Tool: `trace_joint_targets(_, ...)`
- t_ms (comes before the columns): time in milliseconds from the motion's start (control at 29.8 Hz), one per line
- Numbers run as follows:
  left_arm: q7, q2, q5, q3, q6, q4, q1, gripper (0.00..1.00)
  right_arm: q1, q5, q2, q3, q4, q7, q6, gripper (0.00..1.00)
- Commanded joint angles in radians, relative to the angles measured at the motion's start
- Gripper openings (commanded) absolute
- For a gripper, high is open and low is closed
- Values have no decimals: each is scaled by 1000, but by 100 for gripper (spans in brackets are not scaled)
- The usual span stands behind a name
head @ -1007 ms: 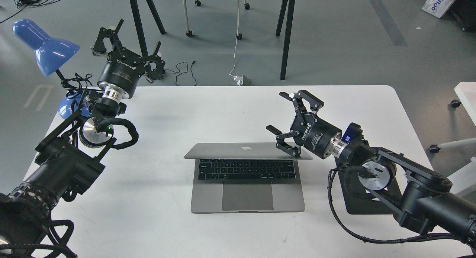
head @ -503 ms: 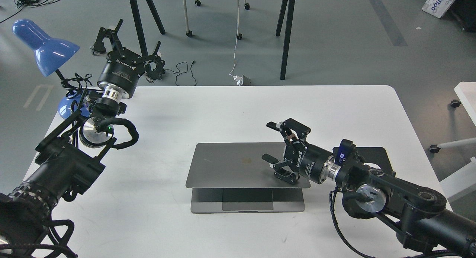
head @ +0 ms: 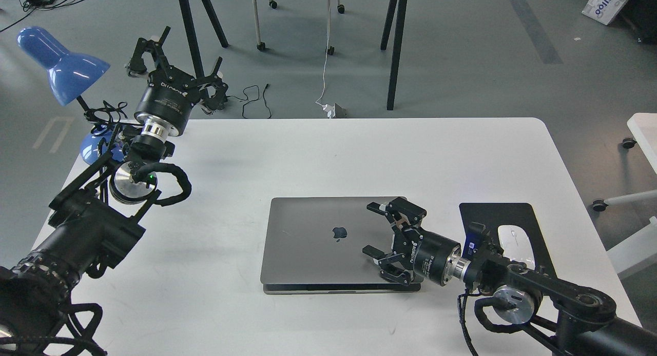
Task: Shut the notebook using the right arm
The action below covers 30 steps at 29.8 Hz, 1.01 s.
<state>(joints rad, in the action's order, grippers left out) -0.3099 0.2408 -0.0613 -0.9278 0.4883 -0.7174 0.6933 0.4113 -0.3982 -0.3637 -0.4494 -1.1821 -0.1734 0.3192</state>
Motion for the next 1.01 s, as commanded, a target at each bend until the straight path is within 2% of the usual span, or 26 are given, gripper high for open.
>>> trace_joint_targets(0, 0, 0, 0, 0, 0, 0, 0, 100, 0, -17, 0, 0, 3, 2, -3, 100)
trace_joint_targets(235, -2, 0, 0, 0, 0, 0, 0, 100, -6, -19, 5, 1, 28, 2, -3, 100)
trace_joint_targets(436, -2, 0, 0, 0, 0, 0, 0, 100, -5, -21, 11, 18, 53, 12, -58, 100)
trace_joint_targets(973, -2, 0, 0, 0, -1, -2, 0, 100, -3, -21, 11, 35, 53, 26, -68, 100)
